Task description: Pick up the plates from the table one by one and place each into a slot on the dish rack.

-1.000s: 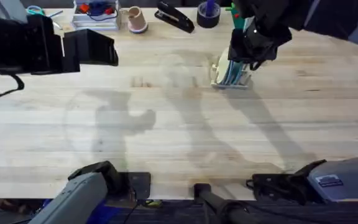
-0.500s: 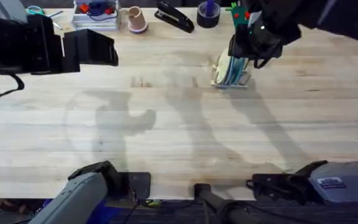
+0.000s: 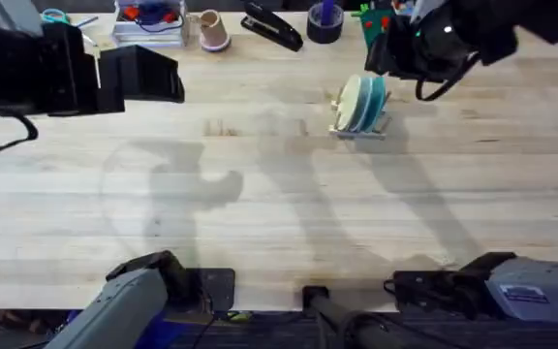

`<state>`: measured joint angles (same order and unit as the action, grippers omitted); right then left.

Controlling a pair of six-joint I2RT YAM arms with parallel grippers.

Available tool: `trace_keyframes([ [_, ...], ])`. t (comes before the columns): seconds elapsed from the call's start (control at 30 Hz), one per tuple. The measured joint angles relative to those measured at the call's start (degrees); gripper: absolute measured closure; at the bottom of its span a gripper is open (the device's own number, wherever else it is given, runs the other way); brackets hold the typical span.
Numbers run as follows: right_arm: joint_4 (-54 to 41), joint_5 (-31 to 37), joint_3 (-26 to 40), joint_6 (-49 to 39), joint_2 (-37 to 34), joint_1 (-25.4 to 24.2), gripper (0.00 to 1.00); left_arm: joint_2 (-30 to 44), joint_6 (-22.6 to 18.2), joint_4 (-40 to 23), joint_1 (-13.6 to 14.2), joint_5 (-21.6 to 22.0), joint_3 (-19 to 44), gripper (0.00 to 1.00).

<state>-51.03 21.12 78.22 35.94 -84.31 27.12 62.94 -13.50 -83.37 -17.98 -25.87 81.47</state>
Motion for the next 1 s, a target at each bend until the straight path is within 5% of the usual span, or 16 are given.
trace_keyframes([
  [0.6,-10.87,-0.27,0.00,-7.01,13.01,2.72,0.027,0.00,0.00,0.00,0.00,0.02,0.00,0.007],
  [1.0,-13.67,-11.16,-0.02,-24.40,24.26,2.72,0.011,0.00,0.00,0.00,0.00,0.00,0.00,0.006],
])
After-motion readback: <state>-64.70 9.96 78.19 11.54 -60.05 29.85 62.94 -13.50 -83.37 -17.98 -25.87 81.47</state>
